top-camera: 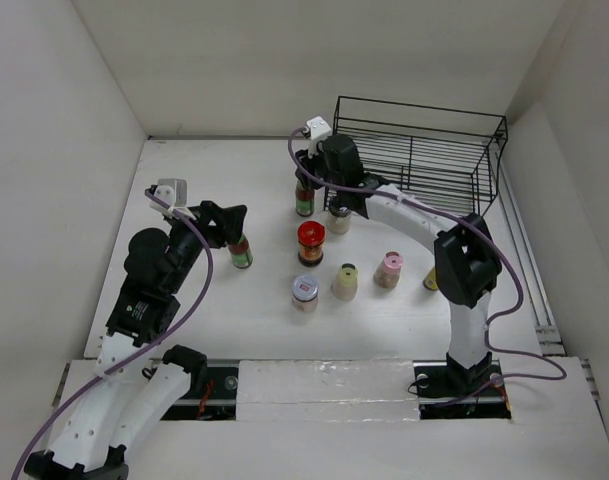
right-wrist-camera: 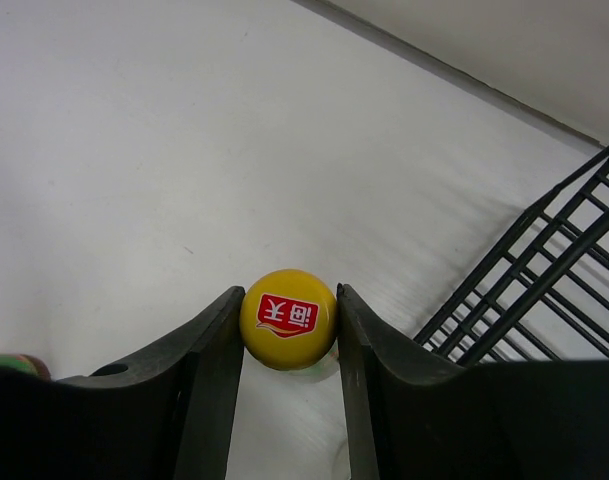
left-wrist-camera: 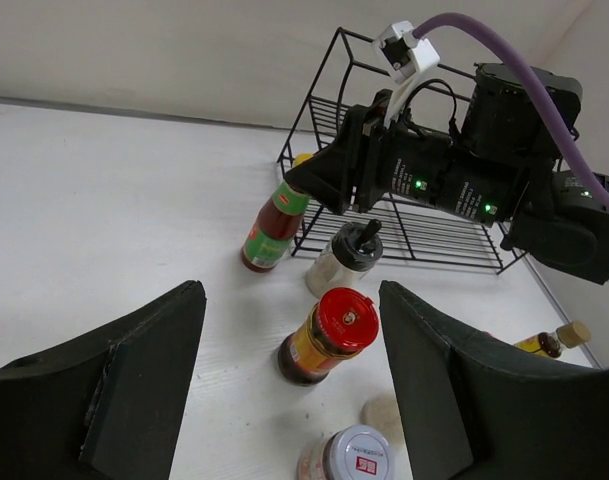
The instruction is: Organize the condiment bottles
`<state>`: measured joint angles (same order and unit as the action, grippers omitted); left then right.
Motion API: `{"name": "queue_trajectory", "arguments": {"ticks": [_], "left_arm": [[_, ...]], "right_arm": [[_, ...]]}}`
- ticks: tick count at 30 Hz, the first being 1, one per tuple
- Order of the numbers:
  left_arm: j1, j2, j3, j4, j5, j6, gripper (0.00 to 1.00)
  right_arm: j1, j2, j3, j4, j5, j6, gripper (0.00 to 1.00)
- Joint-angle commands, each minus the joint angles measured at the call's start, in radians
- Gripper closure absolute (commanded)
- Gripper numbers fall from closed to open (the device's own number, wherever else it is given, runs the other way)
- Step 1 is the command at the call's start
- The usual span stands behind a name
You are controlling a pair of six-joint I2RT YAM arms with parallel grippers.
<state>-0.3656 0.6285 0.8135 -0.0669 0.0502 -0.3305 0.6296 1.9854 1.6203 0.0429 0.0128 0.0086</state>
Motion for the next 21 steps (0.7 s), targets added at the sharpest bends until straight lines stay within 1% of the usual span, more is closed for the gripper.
{"name": "queue_trajectory", "arguments": {"ticks": [1, 8, 12, 13, 16, 17, 21], "left_arm": [[-0.004, -0.015, 0.009, 0.056, 0.019, -0.001, 0.34], [-0.004, -0.015, 0.009, 0.046, 0.007, -0.001, 0.34], [-0.004, -0.015, 0.009, 0.045, 0.007, -0.001, 0.34], [-0.004, -0.015, 0.009, 0.045, 0.007, -0.001, 0.34], [-0.004, -0.015, 0.009, 0.045, 0.016, -0.001, 0.34], [-0.004, -0.015, 0.009, 0.045, 0.016, -0.001, 0.34], [-0.004, -0.015, 0.009, 0.045, 0.016, -0.001, 0.34]], "right_arm": [[0.018, -0.108, 0.022, 0.120, 0.007, 0.011, 0.85], [0.006, -0.244, 0.177, 0.138, -0.079, 0.020, 0.85], [-0.030, -0.244, 0.285, 0.138, -0.119, 0.060, 0.85], [-0.047, -0.244, 0.335, 0.138, -0.129, 0.060, 0.85], [-0.079, -0.208, 0.423, 0.138, -0.129, 0.086, 0.86], [-0.088, -0.185, 0.484, 0.138, -0.120, 0.087, 0.86], [-0.136, -0.123, 0.631, 0.127, -0.082, 0.097, 0.86]]}}
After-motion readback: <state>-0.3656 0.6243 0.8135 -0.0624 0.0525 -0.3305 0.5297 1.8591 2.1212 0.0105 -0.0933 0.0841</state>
